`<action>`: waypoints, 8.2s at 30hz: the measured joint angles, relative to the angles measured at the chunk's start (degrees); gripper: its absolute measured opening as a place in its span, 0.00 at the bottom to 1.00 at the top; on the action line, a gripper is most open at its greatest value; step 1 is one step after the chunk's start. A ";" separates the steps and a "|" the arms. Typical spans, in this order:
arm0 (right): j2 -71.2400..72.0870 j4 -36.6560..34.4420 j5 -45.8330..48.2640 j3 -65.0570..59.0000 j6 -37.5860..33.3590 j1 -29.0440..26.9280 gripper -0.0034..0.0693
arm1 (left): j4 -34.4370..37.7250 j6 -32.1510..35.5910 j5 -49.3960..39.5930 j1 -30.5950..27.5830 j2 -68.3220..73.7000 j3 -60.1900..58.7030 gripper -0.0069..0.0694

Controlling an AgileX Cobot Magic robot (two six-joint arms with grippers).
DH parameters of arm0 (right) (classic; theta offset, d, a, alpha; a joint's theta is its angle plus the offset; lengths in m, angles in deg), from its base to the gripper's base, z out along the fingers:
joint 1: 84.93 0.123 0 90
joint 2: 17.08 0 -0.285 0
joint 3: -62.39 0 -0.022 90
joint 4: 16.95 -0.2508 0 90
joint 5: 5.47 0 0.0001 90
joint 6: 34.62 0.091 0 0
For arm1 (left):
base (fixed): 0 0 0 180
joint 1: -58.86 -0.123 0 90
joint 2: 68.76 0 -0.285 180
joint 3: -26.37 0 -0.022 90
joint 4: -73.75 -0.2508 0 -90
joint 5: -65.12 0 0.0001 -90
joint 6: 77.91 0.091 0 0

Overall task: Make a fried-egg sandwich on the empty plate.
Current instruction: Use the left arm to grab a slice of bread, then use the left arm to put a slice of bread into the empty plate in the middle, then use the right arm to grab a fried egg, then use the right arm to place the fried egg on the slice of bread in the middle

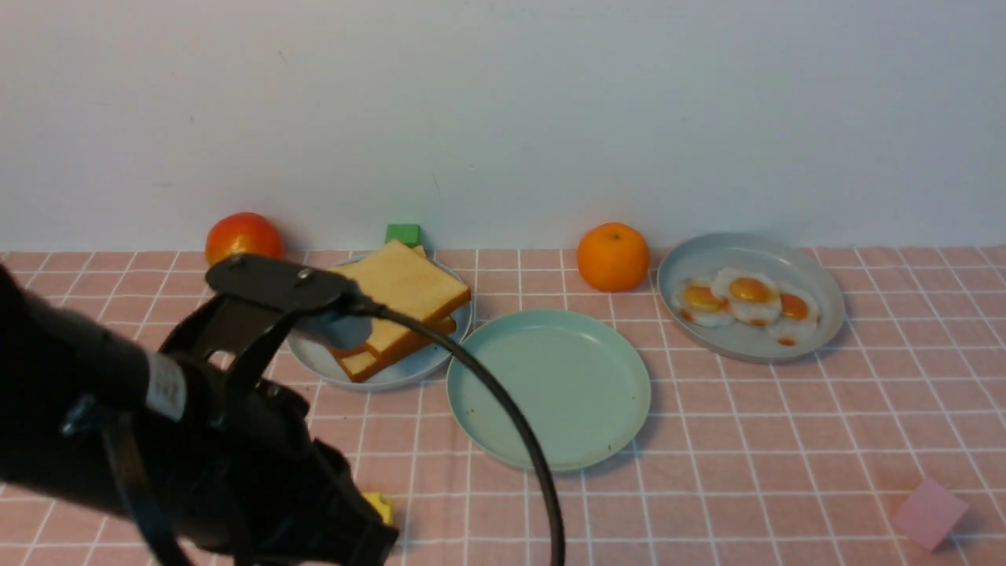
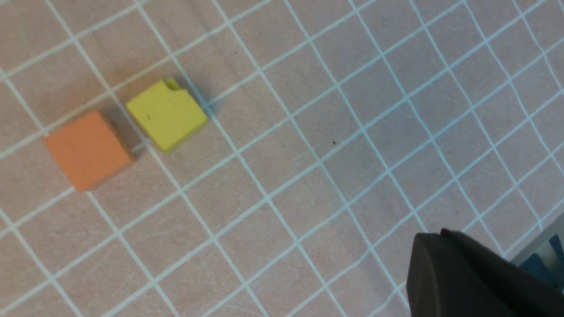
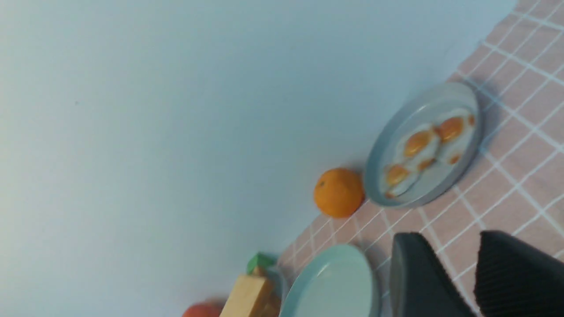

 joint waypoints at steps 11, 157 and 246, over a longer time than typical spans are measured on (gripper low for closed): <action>-23.13 20.04 47.13 45.33 -16.45 12.93 0.10 | -3.20 2.55 -4.63 -8.66 20.94 22.37 0.11; -109.40 34.40 37.43 84.43 -47.16 10.94 0.37 | -14.20 -22.39 7.78 7.42 -47.72 -13.80 0.11; -111.28 94.77 22.36 72.62 12.55 46.00 0.15 | -17.60 -17.08 6.66 7.42 -32.44 -9.72 0.11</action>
